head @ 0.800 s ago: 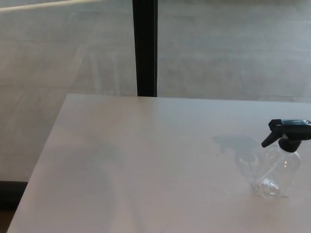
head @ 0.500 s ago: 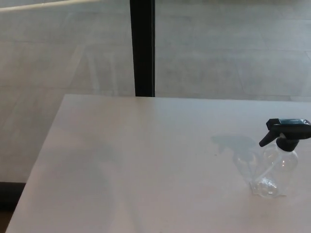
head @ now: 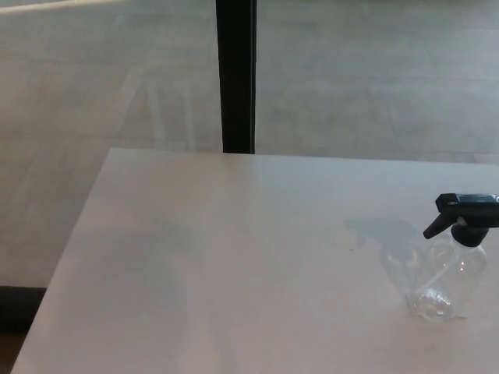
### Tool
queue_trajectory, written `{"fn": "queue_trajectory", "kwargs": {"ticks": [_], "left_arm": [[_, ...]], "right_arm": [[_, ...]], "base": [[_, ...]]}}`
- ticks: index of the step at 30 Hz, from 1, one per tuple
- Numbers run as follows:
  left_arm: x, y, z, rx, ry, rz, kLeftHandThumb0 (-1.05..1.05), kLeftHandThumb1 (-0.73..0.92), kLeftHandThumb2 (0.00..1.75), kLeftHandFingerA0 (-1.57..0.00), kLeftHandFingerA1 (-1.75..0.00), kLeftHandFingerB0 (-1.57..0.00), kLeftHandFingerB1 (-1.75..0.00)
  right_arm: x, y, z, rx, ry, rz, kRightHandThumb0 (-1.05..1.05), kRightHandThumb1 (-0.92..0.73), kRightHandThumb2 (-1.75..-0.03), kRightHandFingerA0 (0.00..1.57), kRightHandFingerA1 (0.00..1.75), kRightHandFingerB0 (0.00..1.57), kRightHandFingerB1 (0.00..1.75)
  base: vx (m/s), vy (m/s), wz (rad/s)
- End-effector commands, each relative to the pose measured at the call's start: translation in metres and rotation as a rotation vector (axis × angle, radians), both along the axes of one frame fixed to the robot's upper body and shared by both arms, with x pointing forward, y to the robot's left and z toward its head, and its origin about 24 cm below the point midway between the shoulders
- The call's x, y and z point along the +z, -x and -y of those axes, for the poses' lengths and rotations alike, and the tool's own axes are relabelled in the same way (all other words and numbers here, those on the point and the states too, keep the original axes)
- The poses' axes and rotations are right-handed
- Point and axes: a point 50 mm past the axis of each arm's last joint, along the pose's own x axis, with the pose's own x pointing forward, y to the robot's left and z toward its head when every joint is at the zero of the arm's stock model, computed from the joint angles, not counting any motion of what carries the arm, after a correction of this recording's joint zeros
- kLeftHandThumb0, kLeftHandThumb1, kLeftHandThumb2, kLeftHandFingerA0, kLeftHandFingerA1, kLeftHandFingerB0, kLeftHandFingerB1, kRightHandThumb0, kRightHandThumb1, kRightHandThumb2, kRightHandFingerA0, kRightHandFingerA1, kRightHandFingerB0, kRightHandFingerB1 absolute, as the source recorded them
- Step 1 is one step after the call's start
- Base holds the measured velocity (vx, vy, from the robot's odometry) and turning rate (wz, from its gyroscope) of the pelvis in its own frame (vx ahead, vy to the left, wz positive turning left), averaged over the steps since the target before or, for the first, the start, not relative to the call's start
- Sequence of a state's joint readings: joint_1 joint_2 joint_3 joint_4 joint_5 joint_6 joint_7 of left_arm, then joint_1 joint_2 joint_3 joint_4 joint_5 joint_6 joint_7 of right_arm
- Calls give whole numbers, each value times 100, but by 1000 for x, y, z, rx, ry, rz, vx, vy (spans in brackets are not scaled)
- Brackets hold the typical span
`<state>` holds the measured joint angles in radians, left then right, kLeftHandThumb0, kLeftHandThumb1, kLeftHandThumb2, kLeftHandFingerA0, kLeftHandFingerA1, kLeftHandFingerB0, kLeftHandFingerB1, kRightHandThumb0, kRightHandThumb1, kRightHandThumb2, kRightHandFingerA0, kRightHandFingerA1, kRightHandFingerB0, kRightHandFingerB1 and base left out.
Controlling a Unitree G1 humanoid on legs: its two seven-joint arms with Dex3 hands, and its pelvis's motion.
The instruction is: The robot uses its right hand to grab and lift the lid of the spray bottle kept in the middle of the desk and places the lid on the right side of the bottle
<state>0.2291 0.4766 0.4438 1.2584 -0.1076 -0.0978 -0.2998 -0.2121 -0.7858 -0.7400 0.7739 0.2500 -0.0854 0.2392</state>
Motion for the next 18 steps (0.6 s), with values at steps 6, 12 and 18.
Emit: {"fn": "queue_trajectory", "kwargs": {"ticks": [6,12,18], "left_arm": [[9,-9,-9,-28,-14,59,-81,69,106,-57,-65,-30,-52],[8,-11,-8,-52,-25,42,-78,84,65,-62,-56,-35,-40],[9,-12,-8,-49,-25,57,-77,68,106,-55,-66,-32,-54]], "right_arm": [[92,-78,-156,879,339,43,-69,-60,-57,44,39,31,30],[66,-96,-189,1012,418,-121,-69,-48,-79,25,47,16,39],[47,-105,-219,1105,572,-317,-74,-62,-60,36,48,28,29]], "base": [[0,0,0],[0,0,0],[0,0,0]]}}
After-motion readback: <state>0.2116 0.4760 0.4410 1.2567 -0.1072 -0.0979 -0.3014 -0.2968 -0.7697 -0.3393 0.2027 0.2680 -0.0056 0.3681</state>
